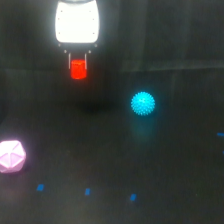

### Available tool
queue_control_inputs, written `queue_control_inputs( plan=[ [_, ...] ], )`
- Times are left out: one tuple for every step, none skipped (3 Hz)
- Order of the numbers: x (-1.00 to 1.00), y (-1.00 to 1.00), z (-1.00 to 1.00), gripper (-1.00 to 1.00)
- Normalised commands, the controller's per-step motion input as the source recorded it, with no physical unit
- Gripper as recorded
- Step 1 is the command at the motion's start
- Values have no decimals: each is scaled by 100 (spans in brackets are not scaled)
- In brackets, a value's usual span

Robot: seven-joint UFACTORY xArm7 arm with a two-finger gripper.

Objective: Pick up the red object from the table

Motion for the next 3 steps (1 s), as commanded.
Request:
queue_control_inputs(
  plan=[
    [-13, -19, -3, -97],
    [-5, -25, 9, -70],
    [-19, -59, -25, -100]
  ],
)
